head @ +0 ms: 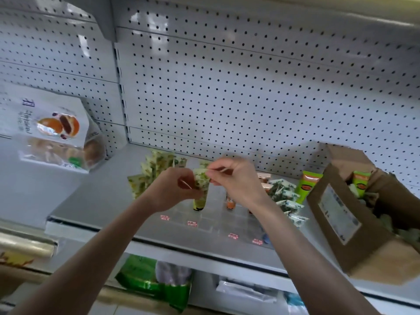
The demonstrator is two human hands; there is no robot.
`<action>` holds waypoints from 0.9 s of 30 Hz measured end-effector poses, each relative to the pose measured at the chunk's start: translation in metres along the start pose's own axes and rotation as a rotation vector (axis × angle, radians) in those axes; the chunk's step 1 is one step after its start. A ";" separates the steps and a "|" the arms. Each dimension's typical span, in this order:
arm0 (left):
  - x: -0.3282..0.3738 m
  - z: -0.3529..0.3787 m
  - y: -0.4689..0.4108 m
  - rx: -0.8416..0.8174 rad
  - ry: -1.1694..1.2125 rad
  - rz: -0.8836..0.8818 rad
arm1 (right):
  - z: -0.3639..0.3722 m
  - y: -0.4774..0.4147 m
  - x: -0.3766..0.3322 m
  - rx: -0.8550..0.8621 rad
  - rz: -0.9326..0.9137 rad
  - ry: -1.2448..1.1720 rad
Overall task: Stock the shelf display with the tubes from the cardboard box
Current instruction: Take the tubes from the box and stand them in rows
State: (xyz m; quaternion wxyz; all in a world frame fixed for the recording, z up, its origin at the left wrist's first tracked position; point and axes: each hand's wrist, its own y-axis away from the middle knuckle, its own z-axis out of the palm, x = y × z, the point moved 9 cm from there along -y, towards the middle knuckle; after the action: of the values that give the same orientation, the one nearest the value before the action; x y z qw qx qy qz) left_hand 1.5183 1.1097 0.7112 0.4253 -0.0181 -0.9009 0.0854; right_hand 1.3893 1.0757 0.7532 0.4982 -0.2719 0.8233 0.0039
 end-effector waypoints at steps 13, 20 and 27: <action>-0.037 0.018 0.002 -0.086 -0.027 -0.014 | 0.028 0.004 0.026 -0.033 0.086 0.131; -0.040 0.023 0.000 -0.106 -0.071 -0.008 | 0.029 0.009 0.033 -0.021 0.113 0.103; -0.038 0.025 0.000 -0.126 -0.075 -0.009 | 0.029 0.008 0.032 -0.031 0.092 0.105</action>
State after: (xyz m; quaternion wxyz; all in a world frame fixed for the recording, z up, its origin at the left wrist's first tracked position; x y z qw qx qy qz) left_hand 1.5228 1.1022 0.6666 0.3894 -0.0376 -0.9199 0.0273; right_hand 1.3985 1.0764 0.7105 0.4493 -0.2414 0.8598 0.0251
